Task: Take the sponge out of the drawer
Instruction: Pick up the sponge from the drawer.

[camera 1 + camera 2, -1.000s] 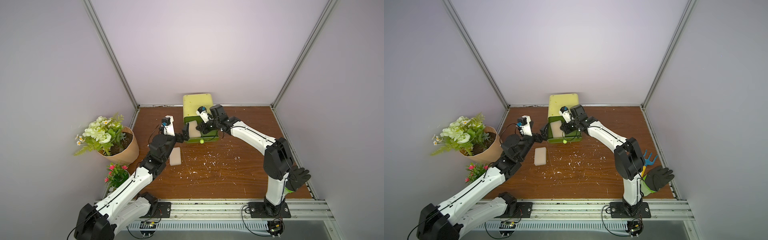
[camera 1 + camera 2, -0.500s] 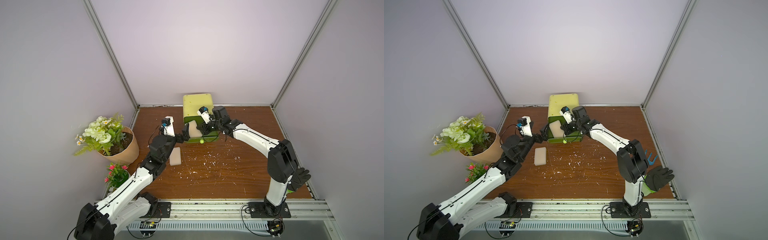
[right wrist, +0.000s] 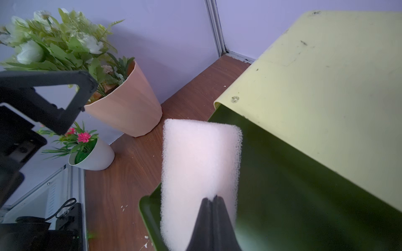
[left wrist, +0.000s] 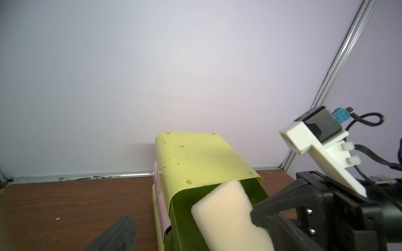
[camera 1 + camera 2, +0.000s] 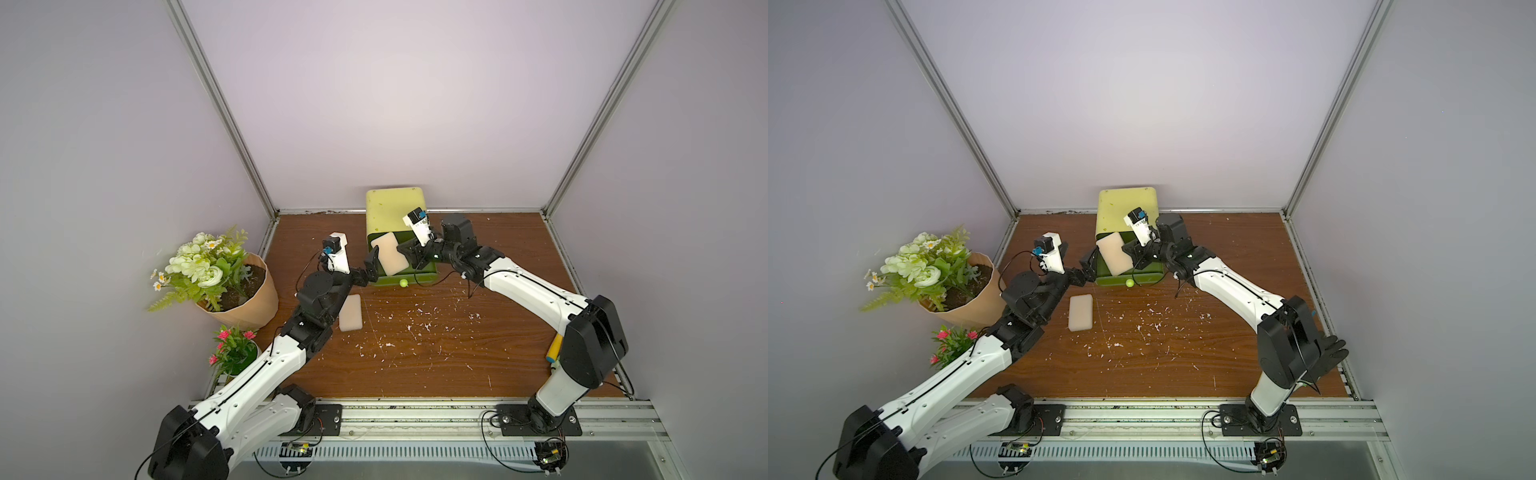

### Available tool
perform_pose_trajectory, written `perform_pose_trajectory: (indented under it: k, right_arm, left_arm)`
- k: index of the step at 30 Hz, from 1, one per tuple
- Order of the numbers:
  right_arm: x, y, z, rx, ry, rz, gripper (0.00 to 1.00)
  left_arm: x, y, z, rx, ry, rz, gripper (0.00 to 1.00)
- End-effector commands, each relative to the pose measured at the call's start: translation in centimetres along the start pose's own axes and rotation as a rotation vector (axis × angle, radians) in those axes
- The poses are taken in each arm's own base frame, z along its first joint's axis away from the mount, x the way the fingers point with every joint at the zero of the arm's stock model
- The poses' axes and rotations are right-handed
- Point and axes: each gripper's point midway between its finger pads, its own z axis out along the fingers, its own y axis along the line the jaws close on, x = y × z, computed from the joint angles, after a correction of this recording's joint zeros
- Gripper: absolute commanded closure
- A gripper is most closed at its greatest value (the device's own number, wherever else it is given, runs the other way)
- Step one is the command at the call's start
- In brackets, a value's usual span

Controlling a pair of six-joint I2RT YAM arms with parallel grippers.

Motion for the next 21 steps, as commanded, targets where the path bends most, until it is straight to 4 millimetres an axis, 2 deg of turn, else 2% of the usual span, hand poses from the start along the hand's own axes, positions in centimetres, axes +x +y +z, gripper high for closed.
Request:
perform_pose_trajectory:
  k: [1,6,13,16,21]
  right_arm:
    - [-4.6,0.7,-2.5,0.040,-0.167,-0.067,1.00]
    - [-6.0,0.7,-4.9,0.080,-0.273,-0.070,1.00]
    - [-6.6,2.1,-7.5,0.042,-0.328,-0.028,1.00]
    - [-6.0,2.6,-8.2,0.014,-0.336,0.022,1.00]
    - [-3.5,3.4,-9.2,-0.040,-0.313,0.119,1.00]
  left_arm:
    - [-0.7,-1.1,-0.2,0.051,-0.032,0.005,0.00]
    - [-0.5,-1.1,-0.2,0.056,-0.024,0.009,0.00]
    - [-0.4,-1.5,-0.2,0.072,-0.007,0.008,0.01]
    - [-0.4,-1.8,-0.2,0.088,0.007,0.014,0.01]
    - [-0.3,-1.8,-0.6,0.094,0.014,0.025,0.00]
